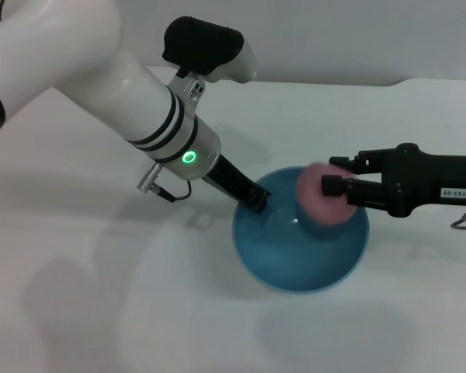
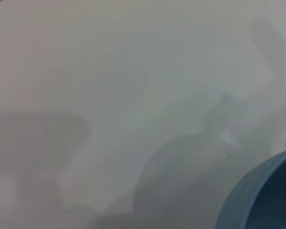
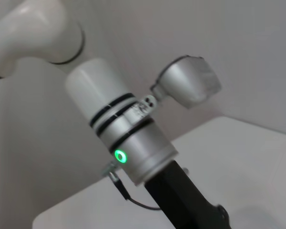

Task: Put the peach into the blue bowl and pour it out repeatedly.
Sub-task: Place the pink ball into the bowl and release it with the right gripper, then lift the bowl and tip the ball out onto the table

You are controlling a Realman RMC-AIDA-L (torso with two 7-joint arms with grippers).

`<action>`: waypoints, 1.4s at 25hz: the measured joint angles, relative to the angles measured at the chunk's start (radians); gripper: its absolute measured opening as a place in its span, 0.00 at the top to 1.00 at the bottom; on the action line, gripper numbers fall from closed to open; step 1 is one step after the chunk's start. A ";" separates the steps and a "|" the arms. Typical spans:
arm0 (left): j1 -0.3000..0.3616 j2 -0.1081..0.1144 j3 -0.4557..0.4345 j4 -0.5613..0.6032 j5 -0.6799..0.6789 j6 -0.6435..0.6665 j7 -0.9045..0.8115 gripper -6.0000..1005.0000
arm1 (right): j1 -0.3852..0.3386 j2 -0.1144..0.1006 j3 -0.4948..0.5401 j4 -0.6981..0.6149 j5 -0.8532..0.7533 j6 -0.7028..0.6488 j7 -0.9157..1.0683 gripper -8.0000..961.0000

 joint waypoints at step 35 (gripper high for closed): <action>0.084 -0.004 0.480 -0.023 -0.160 -0.918 0.114 0.99 | -0.135 0.010 0.513 0.161 0.205 0.189 0.015 0.47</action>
